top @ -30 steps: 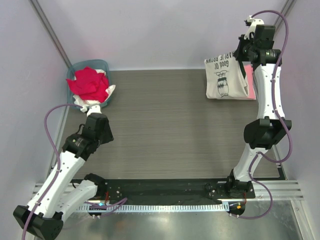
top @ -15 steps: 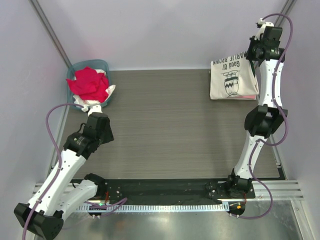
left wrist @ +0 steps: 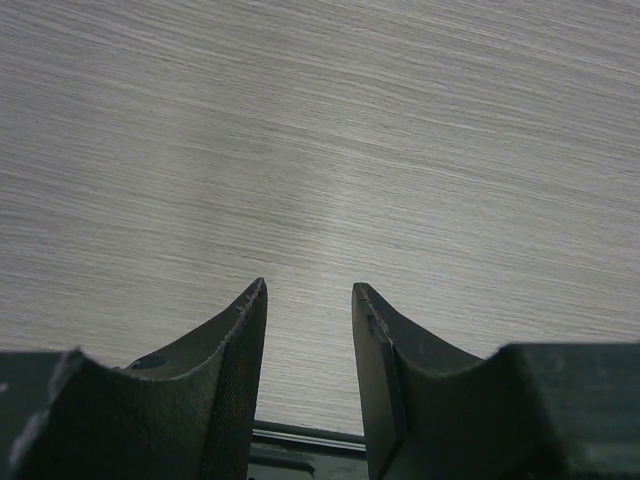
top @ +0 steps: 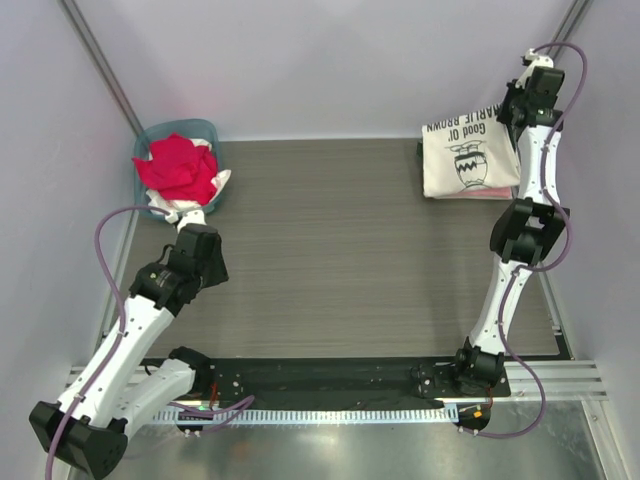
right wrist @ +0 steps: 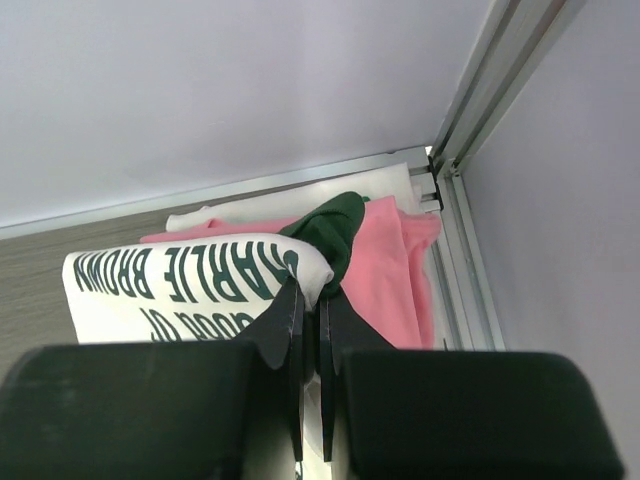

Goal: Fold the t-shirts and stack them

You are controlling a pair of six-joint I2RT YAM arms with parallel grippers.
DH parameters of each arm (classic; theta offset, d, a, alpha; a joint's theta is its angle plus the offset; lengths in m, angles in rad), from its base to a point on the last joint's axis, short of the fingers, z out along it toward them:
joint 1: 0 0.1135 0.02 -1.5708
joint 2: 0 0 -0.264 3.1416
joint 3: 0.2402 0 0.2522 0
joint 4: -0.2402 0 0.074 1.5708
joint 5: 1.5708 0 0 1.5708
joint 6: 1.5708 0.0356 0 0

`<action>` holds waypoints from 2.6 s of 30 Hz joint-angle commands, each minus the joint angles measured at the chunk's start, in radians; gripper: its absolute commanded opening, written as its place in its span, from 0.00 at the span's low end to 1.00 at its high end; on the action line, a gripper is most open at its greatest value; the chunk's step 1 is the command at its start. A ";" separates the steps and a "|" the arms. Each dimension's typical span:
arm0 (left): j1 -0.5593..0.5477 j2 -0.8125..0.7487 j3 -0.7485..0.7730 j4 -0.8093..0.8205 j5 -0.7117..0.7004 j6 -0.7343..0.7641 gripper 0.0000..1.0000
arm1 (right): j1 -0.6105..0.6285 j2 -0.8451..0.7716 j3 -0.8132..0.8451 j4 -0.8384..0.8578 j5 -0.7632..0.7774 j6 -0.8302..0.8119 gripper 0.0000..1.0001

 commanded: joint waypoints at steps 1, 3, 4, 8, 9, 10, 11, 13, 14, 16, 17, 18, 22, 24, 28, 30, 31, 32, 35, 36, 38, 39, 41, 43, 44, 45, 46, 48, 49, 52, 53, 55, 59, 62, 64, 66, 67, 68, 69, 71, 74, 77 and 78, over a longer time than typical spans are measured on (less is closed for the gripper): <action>0.004 0.006 0.026 0.000 -0.022 -0.006 0.41 | -0.017 0.053 0.047 0.161 -0.023 0.042 0.01; 0.005 0.008 0.026 0.001 -0.025 -0.007 0.41 | -0.020 0.078 0.047 0.203 -0.020 0.052 0.01; 0.004 0.009 0.027 0.000 -0.025 -0.007 0.41 | -0.023 0.108 0.045 0.232 -0.002 0.062 0.01; 0.004 0.017 0.026 0.001 -0.023 -0.007 0.41 | -0.025 0.179 0.044 0.284 0.062 0.078 0.01; 0.005 0.020 0.026 0.000 -0.023 -0.007 0.41 | -0.025 0.192 0.047 0.293 0.076 0.084 0.01; 0.005 0.022 0.027 0.000 -0.023 -0.007 0.41 | -0.025 0.202 0.042 0.313 0.095 0.092 0.04; 0.004 0.022 0.026 -0.002 -0.025 -0.009 0.41 | -0.025 0.219 0.041 0.321 0.105 0.110 0.09; 0.005 0.025 0.027 0.000 -0.023 -0.009 0.41 | -0.025 0.225 0.022 0.349 0.151 0.127 0.54; 0.004 0.025 0.027 0.000 -0.020 -0.009 0.41 | -0.025 0.224 0.002 0.361 0.185 0.148 0.67; 0.005 0.023 0.027 0.000 -0.017 -0.009 0.41 | -0.025 0.218 0.001 0.367 0.207 0.171 0.86; 0.005 0.022 0.027 0.000 -0.017 -0.009 0.41 | -0.025 0.207 -0.011 0.367 0.211 0.188 0.90; 0.004 0.019 0.027 0.000 -0.017 -0.009 0.41 | -0.025 0.166 -0.027 0.372 0.217 0.228 0.93; 0.004 0.005 0.026 0.001 -0.012 -0.007 0.41 | -0.025 0.049 -0.102 0.372 0.256 0.294 1.00; 0.004 -0.001 0.024 0.003 -0.012 -0.006 0.41 | -0.025 -0.006 -0.146 0.367 0.247 0.317 1.00; 0.005 -0.023 0.021 0.012 0.000 -0.001 0.41 | -0.025 -0.243 -0.286 0.364 0.184 0.401 1.00; 0.005 -0.027 0.024 0.010 0.008 0.002 0.42 | -0.027 -0.334 -0.340 0.358 0.139 0.432 1.00; 0.004 -0.031 0.024 0.010 0.008 0.002 0.42 | -0.025 -0.377 -0.372 0.352 0.072 0.449 1.00; 0.004 -0.040 0.026 0.010 0.008 0.002 0.42 | -0.025 -0.473 -0.451 0.352 0.031 0.486 1.00; 0.005 -0.069 0.024 0.010 0.004 0.004 0.43 | -0.025 -0.654 -0.644 0.362 -0.142 0.564 1.00; 0.004 -0.073 0.023 0.014 0.006 0.004 0.43 | -0.024 -0.701 -0.698 0.366 -0.181 0.590 1.00; 0.004 -0.092 0.023 0.017 0.008 0.005 0.44 | -0.002 -0.809 -0.856 0.388 -0.312 0.673 1.00; 0.005 -0.095 0.021 0.017 0.011 0.005 0.44 | 0.015 -0.839 -0.905 0.398 -0.354 0.690 1.00; 0.004 -0.101 0.021 0.018 0.015 0.008 0.46 | 0.074 -0.903 -1.041 0.392 -0.387 0.704 1.00; 0.004 -0.107 0.021 0.020 0.020 0.008 0.51 | 0.227 -1.006 -1.134 0.384 -0.363 0.669 1.00; 0.005 -0.110 0.021 0.021 0.023 0.011 0.54 | 0.274 -1.037 -1.219 0.381 -0.332 0.655 1.00; 0.004 -0.115 0.021 0.024 0.027 0.014 0.57 | 0.367 -1.064 -1.260 0.381 -0.280 0.646 1.00; 0.005 -0.126 0.018 0.024 0.032 0.016 0.65 | 0.485 -1.113 -1.336 0.379 -0.248 0.642 1.00; 0.005 -0.135 0.015 0.030 0.031 0.018 0.74 | 0.605 -1.153 -1.412 0.379 -0.167 0.647 1.00; 0.004 -0.142 0.014 0.030 0.028 0.018 0.78 | 0.715 -1.183 -1.488 0.379 -0.136 0.656 1.00; 0.005 -0.149 0.014 0.029 0.018 0.014 0.83 | 0.901 -1.226 -1.631 0.398 -0.030 0.694 1.00; 0.005 -0.146 0.014 0.027 0.014 0.011 0.83 | 0.939 -1.233 -1.659 0.395 0.005 0.705 1.00; 0.005 -0.136 0.014 0.026 0.015 0.011 0.83 | 1.045 -1.250 -1.732 0.386 0.093 0.724 1.00; 0.005 -0.120 0.015 0.023 0.020 0.010 0.82 | 1.141 -1.293 -1.835 0.363 0.191 0.814 1.00; 0.004 -0.113 0.015 0.023 0.015 0.007 0.80 | 1.158 -1.290 -1.874 0.311 0.198 0.845 1.00; 0.005 -0.113 0.014 0.021 0.009 0.005 0.80 | 1.164 -1.287 -1.895 0.297 0.187 0.843 1.00; 0.004 -0.115 0.014 0.020 0.006 0.004 0.80 | 1.164 -1.296 -1.904 0.287 0.179 0.836 1.00; 0.004 -0.113 0.014 0.021 0.005 0.004 0.80 | 1.164 -1.302 -1.912 0.286 0.178 0.836 1.00; 0.005 -0.113 0.015 0.018 0.003 0.002 0.80 | 1.164 -1.312 -1.917 0.286 0.178 0.833 1.00; 0.004 -0.112 0.014 0.020 0.001 0.002 0.80 | 1.164 -1.321 -1.921 0.286 0.185 0.828 1.00; 0.005 -0.110 0.014 0.018 -0.002 0.001 0.80 | 1.164 -1.345 -1.929 0.286 0.191 0.822 1.00; 0.004 -0.110 0.014 0.014 -0.006 -0.002 0.80 | 1.165 -1.371 -1.938 0.287 0.199 0.811 1.00; 0.002 -0.110 0.014 0.012 -0.009 -0.005 0.80 | 1.164 -1.390 -1.950 0.292 0.204 0.800 1.00; 0.002 -0.110 0.014 0.014 -0.011 -0.006 0.80 | 1.164 -1.394 -1.954 0.297 0.202 0.800 1.00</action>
